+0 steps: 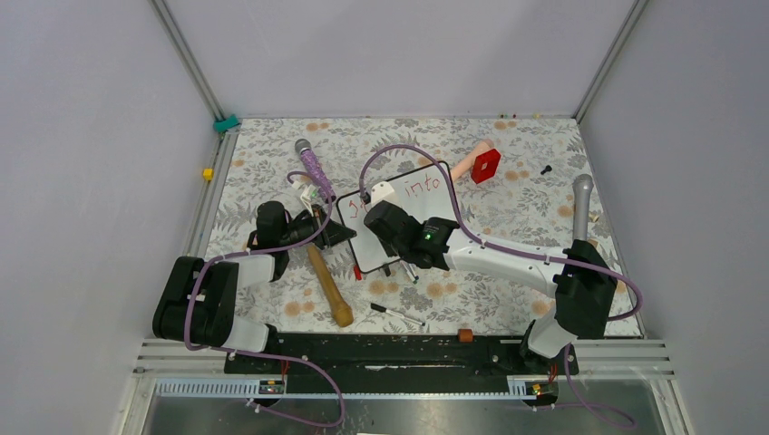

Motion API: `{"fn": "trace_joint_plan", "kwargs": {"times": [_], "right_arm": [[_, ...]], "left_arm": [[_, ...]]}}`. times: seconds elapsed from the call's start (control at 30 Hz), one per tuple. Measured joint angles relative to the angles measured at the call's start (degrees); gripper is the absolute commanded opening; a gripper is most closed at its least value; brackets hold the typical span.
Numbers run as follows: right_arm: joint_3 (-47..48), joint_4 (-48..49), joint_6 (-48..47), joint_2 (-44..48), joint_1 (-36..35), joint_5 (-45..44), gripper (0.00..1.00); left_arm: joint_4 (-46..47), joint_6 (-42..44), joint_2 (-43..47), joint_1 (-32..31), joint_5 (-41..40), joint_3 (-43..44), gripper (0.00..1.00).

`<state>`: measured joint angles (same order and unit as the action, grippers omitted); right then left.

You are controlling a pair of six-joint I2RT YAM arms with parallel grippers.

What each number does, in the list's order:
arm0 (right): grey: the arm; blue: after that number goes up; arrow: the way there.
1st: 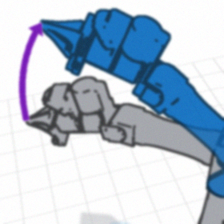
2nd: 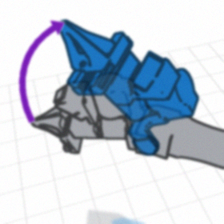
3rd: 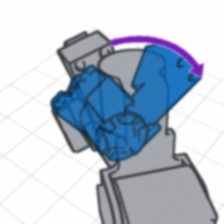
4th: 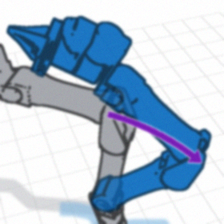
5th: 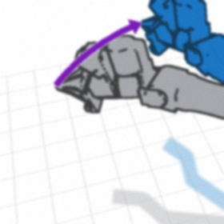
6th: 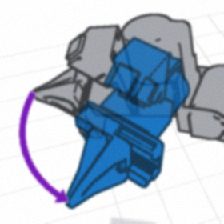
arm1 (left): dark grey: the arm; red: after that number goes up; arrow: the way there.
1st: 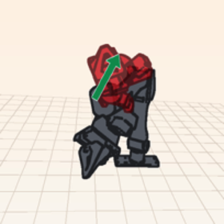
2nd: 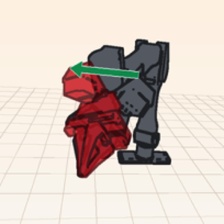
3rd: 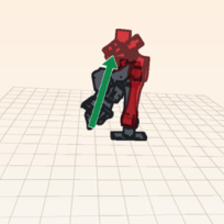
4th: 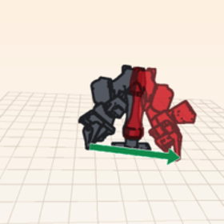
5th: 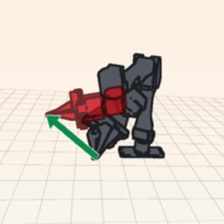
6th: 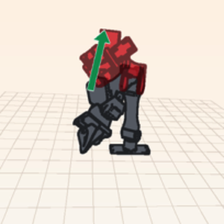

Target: Write a sentence on the whiteboard

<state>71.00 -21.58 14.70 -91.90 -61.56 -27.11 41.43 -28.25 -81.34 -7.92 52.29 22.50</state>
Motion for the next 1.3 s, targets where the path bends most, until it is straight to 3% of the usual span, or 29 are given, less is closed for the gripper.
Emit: {"fn": "trace_joint_plan", "kwargs": {"times": [0.97, 1.3], "right_arm": [[-0.2, 1.6, -0.5, 0.0, 0.0, 6.3, 0.00], [-5.3, 4.8, -0.9, 7.9, 0.0, 6.3, 0.00]], "left_arm": [[-0.3, 0.0, 0.3, -0.1, 0.0, 0.0, 0.00], [-0.4, 0.1, 0.3, -0.1, 0.0, 0.0, 0.00]]}}
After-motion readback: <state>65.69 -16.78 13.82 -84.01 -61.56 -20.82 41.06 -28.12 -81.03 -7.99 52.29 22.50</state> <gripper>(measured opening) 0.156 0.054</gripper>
